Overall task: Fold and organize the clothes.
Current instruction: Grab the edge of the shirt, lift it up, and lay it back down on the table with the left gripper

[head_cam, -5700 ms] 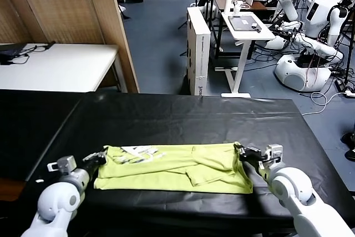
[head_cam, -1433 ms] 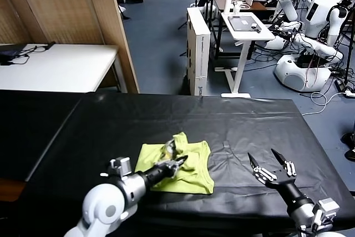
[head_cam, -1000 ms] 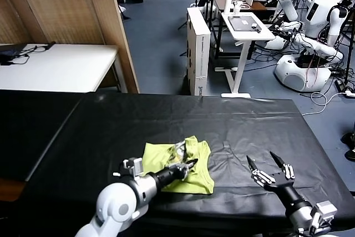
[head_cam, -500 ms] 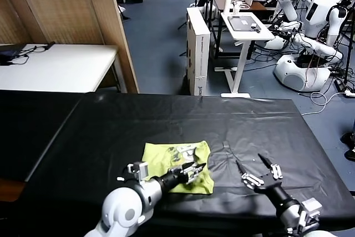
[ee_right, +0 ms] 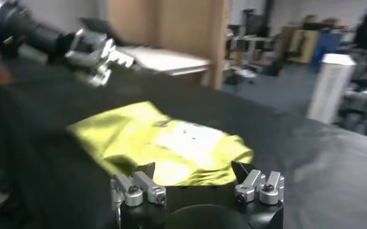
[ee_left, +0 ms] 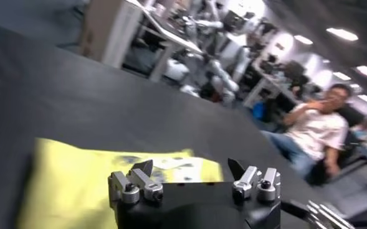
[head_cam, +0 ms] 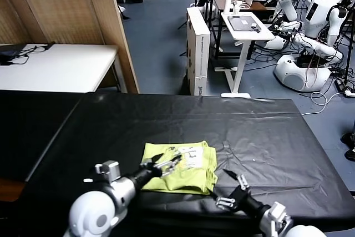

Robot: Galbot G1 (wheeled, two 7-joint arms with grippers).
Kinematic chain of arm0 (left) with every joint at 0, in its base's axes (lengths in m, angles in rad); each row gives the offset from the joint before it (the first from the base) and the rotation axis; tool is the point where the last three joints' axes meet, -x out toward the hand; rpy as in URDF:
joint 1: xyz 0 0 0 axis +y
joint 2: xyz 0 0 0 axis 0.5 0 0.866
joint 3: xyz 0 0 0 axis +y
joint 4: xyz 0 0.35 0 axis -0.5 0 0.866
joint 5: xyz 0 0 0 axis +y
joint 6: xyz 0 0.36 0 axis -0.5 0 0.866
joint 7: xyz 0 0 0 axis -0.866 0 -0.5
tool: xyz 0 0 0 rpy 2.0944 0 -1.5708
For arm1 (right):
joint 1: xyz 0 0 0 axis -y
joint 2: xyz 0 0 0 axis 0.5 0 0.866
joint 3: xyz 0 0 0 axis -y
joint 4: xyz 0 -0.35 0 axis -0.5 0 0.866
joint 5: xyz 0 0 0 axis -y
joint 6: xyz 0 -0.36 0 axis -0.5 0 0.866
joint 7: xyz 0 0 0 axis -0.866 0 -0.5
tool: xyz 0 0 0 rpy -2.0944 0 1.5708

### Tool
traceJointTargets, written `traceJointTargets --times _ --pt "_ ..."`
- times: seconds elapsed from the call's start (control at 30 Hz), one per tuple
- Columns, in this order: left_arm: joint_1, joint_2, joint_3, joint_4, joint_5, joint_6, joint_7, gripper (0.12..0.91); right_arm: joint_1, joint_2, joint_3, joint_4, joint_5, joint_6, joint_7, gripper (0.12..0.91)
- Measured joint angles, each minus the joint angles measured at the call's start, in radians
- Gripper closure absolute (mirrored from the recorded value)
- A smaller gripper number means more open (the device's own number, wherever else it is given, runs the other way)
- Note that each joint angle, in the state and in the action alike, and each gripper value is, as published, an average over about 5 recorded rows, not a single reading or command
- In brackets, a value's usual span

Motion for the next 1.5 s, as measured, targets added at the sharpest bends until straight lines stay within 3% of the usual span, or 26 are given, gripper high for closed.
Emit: traceJointTargets --times 0.2,0.3,0.67,0.77,0.9,1.1,1.27,1.33,1.5 --pt "0.032 -0.015 -0.046 -0.005 0.033 0.0 0.002 0.123 0.074 -0.032 -0.071 -0.019 -0.053 0.007 -0.012 0.119" --pt "0.037 -0.02 -0.055 -0.002 0.042 0.0 0.003 0.123 0.088 -0.047 -0.08 -0.02 -0.069 0.011 -0.016 0.182" --pt "0.038 -0.015 -0.074 0.01 0.046 -0.001 0.005 0.123 0.016 -0.066 -0.043 -0.035 -0.081 0.022 -0.03 0.813" --pt "0.038 -0.009 -0.077 0.013 0.046 -0.01 0.005 0.123 0.003 -0.062 -0.036 -0.033 -0.062 0.02 -0.019 0.888" --pt "0.035 -0.005 -0.078 0.022 0.057 -0.037 0.011 0.123 -0.011 -0.061 -0.018 -0.015 -0.013 0.02 -0.006 0.804" --pt "0.041 -0.016 -0.07 0.052 0.127 -0.12 0.065 0.123 -0.051 -0.065 0.032 0.023 0.053 0.032 -0.002 0.446" --pt "0.057 -0.036 -0.069 0.091 0.186 -0.232 0.097 0.123 -0.091 -0.053 0.08 0.055 0.105 0.039 0.017 0.171" --pt "0.064 -0.042 -0.07 0.11 0.212 -0.276 0.104 0.123 -0.098 -0.042 0.092 0.061 0.123 0.038 0.03 0.132" --pt "0.091 -0.068 -0.074 0.157 0.261 -0.363 0.123 0.123 -0.092 -0.007 0.101 0.06 0.16 0.029 0.063 0.119"
